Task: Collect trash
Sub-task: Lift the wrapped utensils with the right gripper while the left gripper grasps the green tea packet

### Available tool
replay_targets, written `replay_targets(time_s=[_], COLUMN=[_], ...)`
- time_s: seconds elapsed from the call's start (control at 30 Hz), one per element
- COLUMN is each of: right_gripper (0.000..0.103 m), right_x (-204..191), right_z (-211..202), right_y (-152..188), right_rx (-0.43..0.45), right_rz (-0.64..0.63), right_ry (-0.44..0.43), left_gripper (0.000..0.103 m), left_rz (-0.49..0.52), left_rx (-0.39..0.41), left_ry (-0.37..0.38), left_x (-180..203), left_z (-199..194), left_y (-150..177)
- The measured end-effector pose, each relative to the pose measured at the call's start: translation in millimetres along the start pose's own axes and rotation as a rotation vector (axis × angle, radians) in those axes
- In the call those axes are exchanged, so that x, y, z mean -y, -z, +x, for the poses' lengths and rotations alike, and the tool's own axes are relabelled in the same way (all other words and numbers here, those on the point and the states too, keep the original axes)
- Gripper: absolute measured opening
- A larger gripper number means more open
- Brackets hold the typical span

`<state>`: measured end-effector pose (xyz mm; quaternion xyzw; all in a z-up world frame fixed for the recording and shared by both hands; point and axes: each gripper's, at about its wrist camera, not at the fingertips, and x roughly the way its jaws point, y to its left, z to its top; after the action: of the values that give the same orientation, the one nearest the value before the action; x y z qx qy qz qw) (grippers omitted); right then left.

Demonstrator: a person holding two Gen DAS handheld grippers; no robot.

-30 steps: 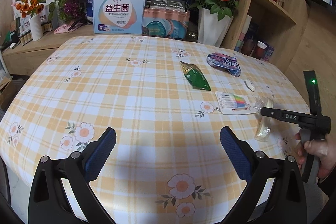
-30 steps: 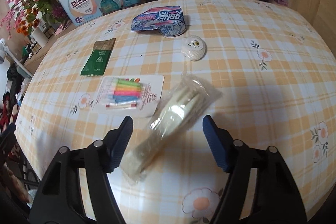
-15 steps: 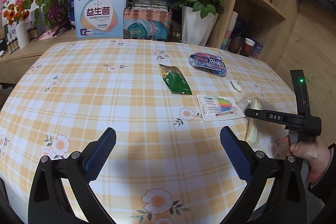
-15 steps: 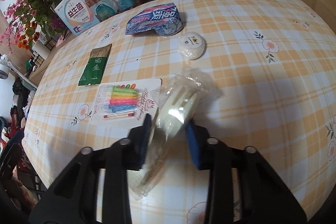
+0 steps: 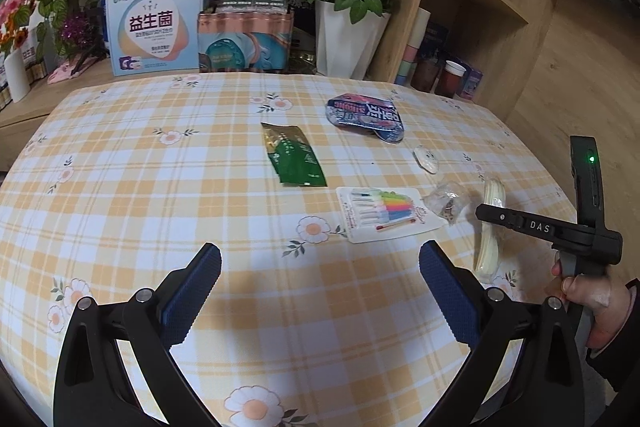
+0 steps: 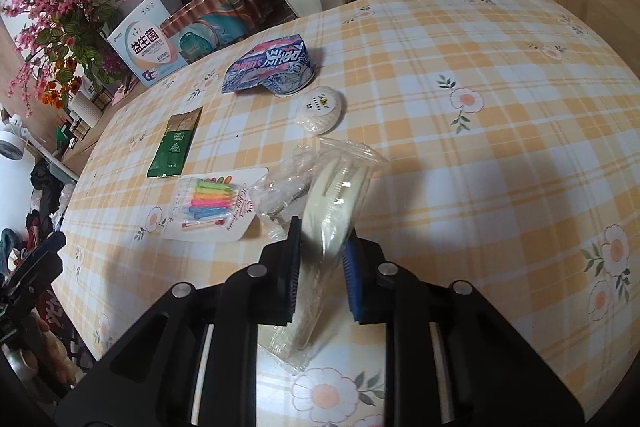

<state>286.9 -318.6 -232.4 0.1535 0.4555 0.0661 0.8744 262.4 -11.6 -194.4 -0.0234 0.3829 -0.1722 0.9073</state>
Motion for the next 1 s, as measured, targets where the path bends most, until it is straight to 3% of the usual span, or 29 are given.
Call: replay_targets(time_s=[0.53,0.87,1.0], right_gripper=[0.022,0.022,0.022], right_x=[24,31,31], right_z=[-26,-22,-18], right_y=[8,11,10], right_rx=[0.049,0.044,0.043], right_rz=[0.033,0.048,0.048], right_ry=[-0.038,-0.056,-0.059], left_gripper=[0.097,0.097,0.086], left_rz=[0.071,-0.03,-0.094], left_rx=[-0.083,-0.108,-0.138], left_ry=[0.104,0.07,-0.002], left_x=[44,15,-11], left_z=[46,63,83], left_y=[-19,-27,-43])
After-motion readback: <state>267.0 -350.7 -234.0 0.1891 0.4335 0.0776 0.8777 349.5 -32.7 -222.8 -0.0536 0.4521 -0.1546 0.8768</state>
